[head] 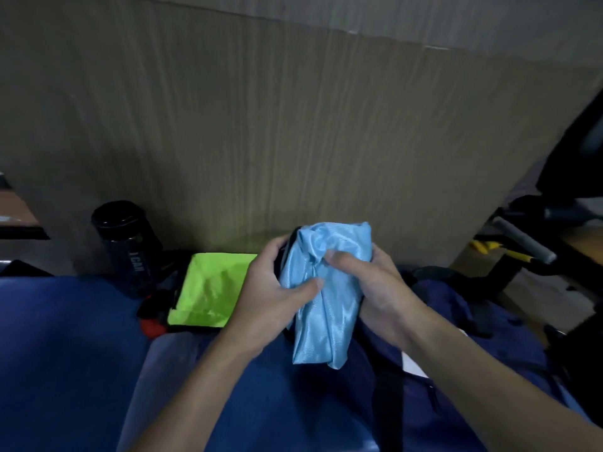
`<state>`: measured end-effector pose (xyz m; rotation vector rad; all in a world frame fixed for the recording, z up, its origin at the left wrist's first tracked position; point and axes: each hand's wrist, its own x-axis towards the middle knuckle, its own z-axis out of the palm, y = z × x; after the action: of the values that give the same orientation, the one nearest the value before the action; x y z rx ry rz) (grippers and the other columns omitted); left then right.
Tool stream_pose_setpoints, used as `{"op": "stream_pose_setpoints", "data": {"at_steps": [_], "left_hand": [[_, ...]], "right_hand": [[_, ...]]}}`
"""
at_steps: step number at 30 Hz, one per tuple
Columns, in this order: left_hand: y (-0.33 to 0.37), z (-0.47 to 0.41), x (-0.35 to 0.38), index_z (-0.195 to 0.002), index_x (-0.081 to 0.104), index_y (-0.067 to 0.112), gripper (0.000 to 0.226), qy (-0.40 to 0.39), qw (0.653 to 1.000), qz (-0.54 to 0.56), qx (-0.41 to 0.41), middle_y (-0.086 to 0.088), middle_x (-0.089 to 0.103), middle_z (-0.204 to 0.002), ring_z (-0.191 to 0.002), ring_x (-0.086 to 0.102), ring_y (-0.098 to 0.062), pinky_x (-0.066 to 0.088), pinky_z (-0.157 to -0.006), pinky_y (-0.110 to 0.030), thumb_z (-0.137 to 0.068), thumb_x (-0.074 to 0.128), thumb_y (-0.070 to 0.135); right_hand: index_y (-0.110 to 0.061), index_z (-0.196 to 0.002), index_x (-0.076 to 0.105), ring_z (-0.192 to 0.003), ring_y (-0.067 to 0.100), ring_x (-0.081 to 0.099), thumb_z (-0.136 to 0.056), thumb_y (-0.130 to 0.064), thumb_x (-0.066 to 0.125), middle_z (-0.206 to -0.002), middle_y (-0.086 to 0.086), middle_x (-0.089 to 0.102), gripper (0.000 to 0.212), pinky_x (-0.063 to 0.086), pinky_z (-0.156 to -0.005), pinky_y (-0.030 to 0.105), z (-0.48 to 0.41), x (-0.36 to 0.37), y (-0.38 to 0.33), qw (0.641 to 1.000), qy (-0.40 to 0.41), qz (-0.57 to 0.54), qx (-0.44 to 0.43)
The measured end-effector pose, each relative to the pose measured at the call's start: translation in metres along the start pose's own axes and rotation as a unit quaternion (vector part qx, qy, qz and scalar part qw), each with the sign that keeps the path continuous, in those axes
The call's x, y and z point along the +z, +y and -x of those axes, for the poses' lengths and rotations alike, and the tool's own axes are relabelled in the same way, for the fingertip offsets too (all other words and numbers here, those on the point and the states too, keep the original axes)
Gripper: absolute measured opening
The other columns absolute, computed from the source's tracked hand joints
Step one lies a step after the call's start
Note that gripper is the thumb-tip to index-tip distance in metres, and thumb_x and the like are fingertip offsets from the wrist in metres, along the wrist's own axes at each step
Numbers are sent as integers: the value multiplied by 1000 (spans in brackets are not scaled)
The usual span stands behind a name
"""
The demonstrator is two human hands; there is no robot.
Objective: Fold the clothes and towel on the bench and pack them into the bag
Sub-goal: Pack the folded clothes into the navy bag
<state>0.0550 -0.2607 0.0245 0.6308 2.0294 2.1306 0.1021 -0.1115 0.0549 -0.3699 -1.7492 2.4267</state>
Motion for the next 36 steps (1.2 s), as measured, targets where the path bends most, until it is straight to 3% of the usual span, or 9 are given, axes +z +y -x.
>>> {"op": "stream_pose_setpoints", "data": {"at_steps": [2,5,8,13,19,22,24,29,36], "left_hand": [[9,2,19,-119,59,26,51,-32,999,-33,16,11,73,-104,-96,70,-8,57,-81,-28,-81,73,-4],[27,1,44,-119,60,28,48,-128,983,-123,50,11,72,-103,-95,70,-9,58,-85,-37,-80,74,5],[47,-1,77,-117,62,22,44,-253,946,-180,92,9,71,-103,-96,68,-7,54,-86,-27,-81,72,0],[67,7,141,-128,57,30,55,-389,877,-255,125,18,64,-121,-114,56,8,43,-98,-14,-80,73,10],[54,2,176,-134,33,60,85,-313,904,-272,103,24,48,-138,-131,39,12,34,-112,-24,-63,79,59],[40,1,188,-143,17,63,110,-334,909,-244,57,23,29,-155,-142,23,10,27,-118,-28,-57,87,61],[31,3,199,-146,19,58,115,-341,913,-221,43,17,34,-154,-142,29,5,33,-117,-33,-58,91,53],[32,8,226,-138,52,27,78,-307,938,-155,40,1,70,-116,-103,69,-9,56,-88,-26,-71,88,10],[41,2,244,-117,67,19,42,-362,916,-156,75,5,74,-107,-100,71,-13,56,-88,-29,-81,78,1]], "right_hand": [[-12,-130,50,-104,33,69,-71,-12,82,-115,14,70,68,53,-94,52,16,-28,-15,999,9,28,-17],[-21,-128,52,-95,26,71,-62,-5,87,-105,7,73,77,58,-80,38,44,-68,-39,997,18,70,-36],[-20,-131,54,-99,19,71,-62,-8,87,-111,2,72,78,58,-79,30,71,-103,-57,984,10,168,-52],[-14,-119,64,-100,15,69,-76,0,80,-108,5,73,48,55,-87,30,106,-148,-71,937,-10,341,-73],[-8,-99,71,-78,22,70,-80,7,73,-90,13,75,24,57,-72,36,133,-203,-63,960,143,202,-127],[-6,-98,70,-75,23,71,-82,4,72,-87,11,75,20,58,-65,33,144,-223,-60,956,204,129,-167],[-5,-99,69,-74,22,71,-83,3,70,-86,11,74,18,57,-62,31,150,-232,-56,953,227,83,-185],[-7,-93,68,-76,28,69,-70,-6,78,-88,16,72,25,58,-66,36,159,-256,-46,967,203,7,-154],[-23,-118,61,-93,27,72,-61,-17,93,-107,7,73,65,59,-78,38,173,-279,-53,978,143,119,-94]]}}
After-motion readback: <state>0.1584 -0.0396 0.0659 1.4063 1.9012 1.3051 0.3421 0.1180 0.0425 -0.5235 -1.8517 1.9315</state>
